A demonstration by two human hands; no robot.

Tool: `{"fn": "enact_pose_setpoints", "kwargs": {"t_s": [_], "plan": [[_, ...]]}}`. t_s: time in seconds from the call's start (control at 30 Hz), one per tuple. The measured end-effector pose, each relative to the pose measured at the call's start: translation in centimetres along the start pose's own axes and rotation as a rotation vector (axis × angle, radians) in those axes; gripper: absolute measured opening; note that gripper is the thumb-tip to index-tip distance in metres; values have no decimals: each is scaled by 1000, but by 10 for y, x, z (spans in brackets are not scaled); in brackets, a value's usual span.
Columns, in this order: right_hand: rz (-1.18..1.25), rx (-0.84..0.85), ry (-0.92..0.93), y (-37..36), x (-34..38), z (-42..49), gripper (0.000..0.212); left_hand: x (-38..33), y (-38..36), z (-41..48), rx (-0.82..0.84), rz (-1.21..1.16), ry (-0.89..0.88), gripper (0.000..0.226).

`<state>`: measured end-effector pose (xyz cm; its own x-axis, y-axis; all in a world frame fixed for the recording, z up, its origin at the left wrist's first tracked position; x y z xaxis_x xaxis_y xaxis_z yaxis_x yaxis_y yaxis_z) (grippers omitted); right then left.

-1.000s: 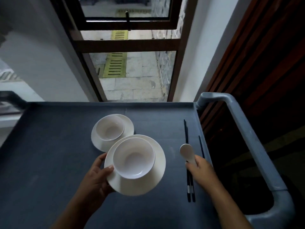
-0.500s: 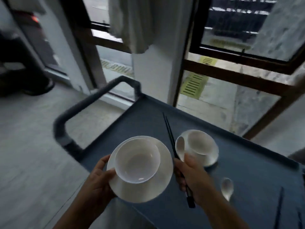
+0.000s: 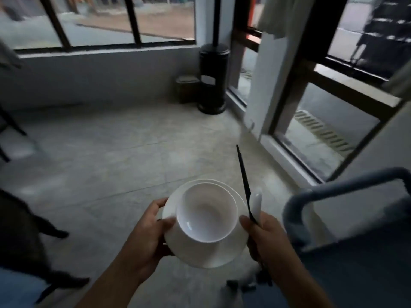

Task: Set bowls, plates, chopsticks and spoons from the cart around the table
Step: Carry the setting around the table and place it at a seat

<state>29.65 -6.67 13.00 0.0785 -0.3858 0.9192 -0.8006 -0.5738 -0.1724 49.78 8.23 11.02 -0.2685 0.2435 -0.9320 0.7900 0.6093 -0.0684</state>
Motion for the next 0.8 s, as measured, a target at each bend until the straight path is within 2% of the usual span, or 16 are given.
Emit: {"fn": "enact_pose_setpoints", "kwargs": {"t_s": [0.23, 0.63, 0.8], "plan": [[-181, 320, -34, -129, 12, 135, 24, -17, 112, 48, -373, -88, -16, 33], [-322, 761, -77, -370, 60, 396, 23, -78, 278, 199, -838, -328, -8, 50], [-406, 942, -81, -491, 75, 476, 24, -109, 351, 250, -1051, -367, -75, 35]]}}
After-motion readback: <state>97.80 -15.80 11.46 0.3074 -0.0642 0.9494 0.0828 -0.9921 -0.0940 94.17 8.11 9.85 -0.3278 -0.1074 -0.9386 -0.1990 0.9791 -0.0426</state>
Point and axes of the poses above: each hand's wrist, its own z-axis towards the middle knuckle, its own y-axis out of the back of the hand, x = y × z, the point moved 1 cm from there along z, towards the middle knuckle, and after that the axes turned 9 degrees about z, right-handed, at the moved point
